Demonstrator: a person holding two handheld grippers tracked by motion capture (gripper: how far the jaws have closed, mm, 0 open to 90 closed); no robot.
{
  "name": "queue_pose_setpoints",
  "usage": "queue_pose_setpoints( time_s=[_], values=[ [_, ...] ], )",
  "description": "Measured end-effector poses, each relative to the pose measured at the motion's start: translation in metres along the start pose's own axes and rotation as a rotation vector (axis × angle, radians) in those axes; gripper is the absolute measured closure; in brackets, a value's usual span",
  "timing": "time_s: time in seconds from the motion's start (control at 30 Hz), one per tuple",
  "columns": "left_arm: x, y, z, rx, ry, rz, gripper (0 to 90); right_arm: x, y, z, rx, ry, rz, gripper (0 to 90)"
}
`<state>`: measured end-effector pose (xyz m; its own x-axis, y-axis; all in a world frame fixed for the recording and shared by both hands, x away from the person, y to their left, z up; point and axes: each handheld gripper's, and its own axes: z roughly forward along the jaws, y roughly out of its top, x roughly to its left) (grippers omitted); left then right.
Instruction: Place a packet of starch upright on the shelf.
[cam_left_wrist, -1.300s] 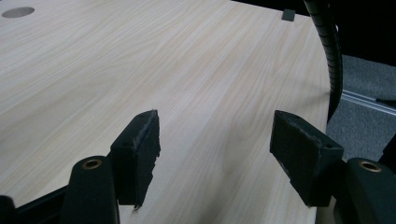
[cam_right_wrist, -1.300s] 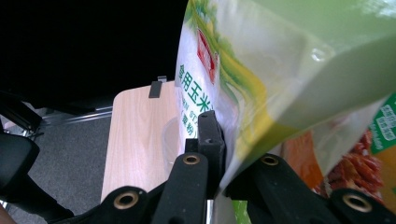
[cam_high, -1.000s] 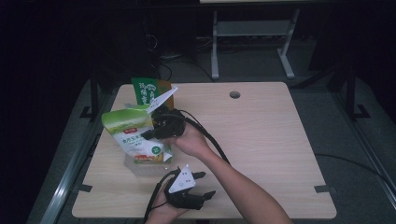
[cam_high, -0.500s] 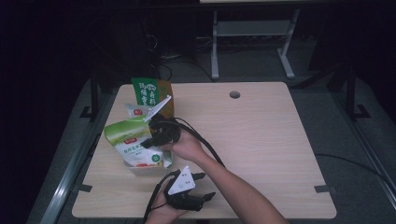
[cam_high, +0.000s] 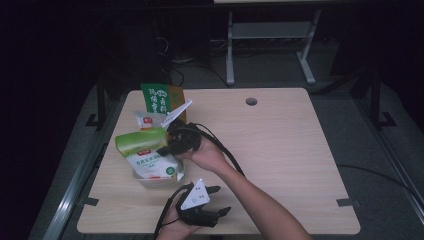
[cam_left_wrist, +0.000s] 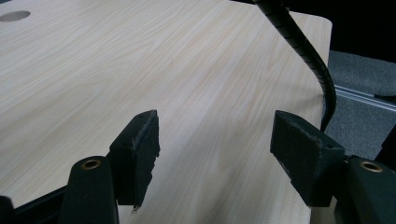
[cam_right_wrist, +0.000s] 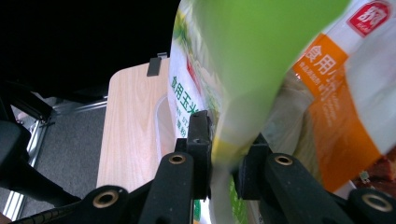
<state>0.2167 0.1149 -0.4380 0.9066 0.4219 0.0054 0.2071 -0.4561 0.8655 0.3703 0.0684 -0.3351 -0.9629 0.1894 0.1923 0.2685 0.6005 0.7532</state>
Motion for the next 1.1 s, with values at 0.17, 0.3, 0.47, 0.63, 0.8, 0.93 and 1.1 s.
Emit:
queue_pose_setpoints(
  time_s=[0.17, 0.3, 0.47, 0.63, 0.8, 0.93, 1.1],
  values=[
    [-0.001, 0.0, 0.001, 0.003, -0.001, -0.005, 32.2, -0.001, -0.004, -0.003, 0.004, -0.001, 0.01, 80.6],
    [-0.002, 0.0, 0.002, 0.006, -0.001, -0.004, 32.2, -0.002, -0.009, -0.003, 0.011, -0.004, 0.017, 82.2],
    [-0.003, -0.001, 0.004, 0.011, -0.007, -0.009, 32.2, -0.005, -0.021, -0.001, 0.041, -0.009, 0.025, 84.0],
    [-0.004, -0.001, 0.007, 0.014, -0.009, -0.005, 32.2, -0.008, -0.031, -0.003, 0.054, 0.003, 0.054, 81.4],
    [-0.004, -0.001, 0.007, 0.016, -0.008, -0.003, 32.2, -0.01, -0.031, -0.006, 0.013, 0.011, 0.068, 77.7],
    [-0.003, -0.001, 0.006, 0.01, -0.007, -0.007, 32.2, -0.009, -0.031, -0.006, 0.023, 0.013, 0.065, 81.9],
    [-0.003, -0.001, 0.006, 0.015, -0.005, -0.004, 32.2, -0.008, -0.033, -0.005, 0.018, 0.01, 0.06, 83.8]
  ],
)
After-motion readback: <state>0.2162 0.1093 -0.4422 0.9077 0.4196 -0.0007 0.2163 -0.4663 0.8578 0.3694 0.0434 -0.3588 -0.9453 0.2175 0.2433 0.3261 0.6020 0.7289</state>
